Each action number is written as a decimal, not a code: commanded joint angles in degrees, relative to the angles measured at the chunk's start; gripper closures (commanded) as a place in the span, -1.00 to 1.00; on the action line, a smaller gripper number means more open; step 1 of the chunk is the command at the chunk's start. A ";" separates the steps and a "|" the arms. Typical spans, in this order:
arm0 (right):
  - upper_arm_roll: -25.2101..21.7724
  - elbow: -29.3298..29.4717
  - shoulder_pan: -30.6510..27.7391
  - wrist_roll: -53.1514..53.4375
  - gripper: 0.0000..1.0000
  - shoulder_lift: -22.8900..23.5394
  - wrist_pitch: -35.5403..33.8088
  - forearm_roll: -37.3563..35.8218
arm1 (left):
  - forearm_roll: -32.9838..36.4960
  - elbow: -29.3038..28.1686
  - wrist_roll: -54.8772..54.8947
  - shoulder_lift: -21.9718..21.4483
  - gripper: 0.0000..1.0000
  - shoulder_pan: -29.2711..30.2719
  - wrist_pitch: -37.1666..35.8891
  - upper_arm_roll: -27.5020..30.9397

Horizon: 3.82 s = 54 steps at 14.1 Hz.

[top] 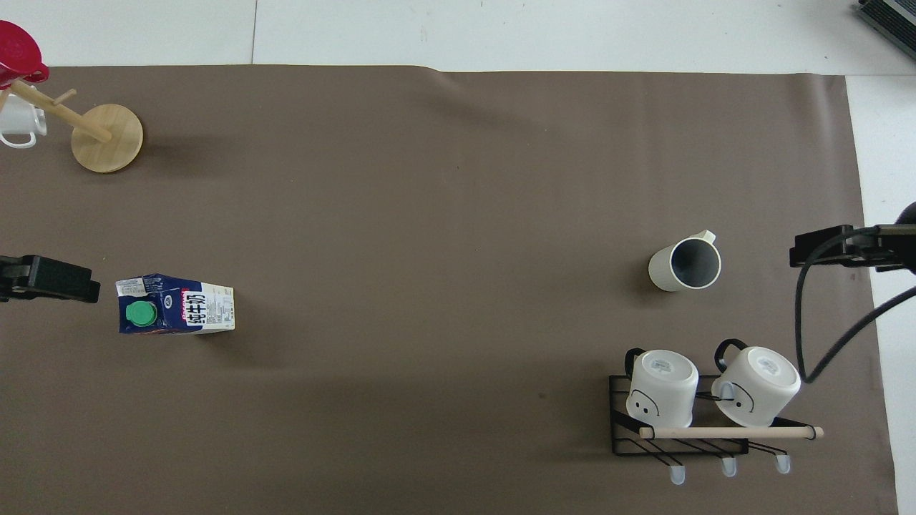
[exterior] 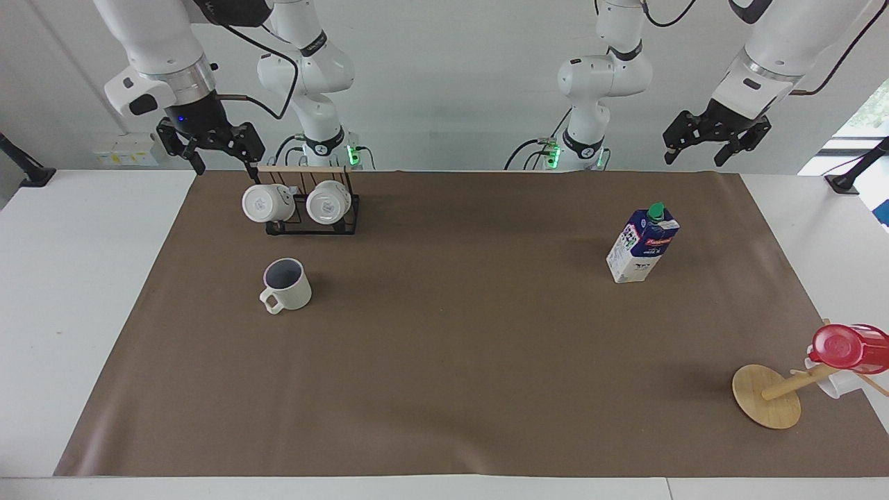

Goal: Place cup and milk on table
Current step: 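Reach the right gripper to the black mug while the left gripper approaches the carton, then grasp the mug with the right gripper while the left gripper grasps the carton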

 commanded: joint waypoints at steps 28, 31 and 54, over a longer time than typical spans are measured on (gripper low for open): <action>0.28 -23.84 3.63 0.03 0.07 13.79 37.11 0.20 | -0.18 -15.71 -0.59 -8.64 -1.00 0.81 9.08 -0.49; 0.28 -23.57 3.54 0.47 0.77 13.96 37.03 0.29 | -0.09 -19.41 -0.60 -8.83 -1.00 0.89 13.99 -0.49; 0.37 -9.87 22.60 35.96 1.00 15.36 27.18 -0.76 | 0.00 -43.07 0.02 -13.49 -1.00 0.10 43.46 -0.84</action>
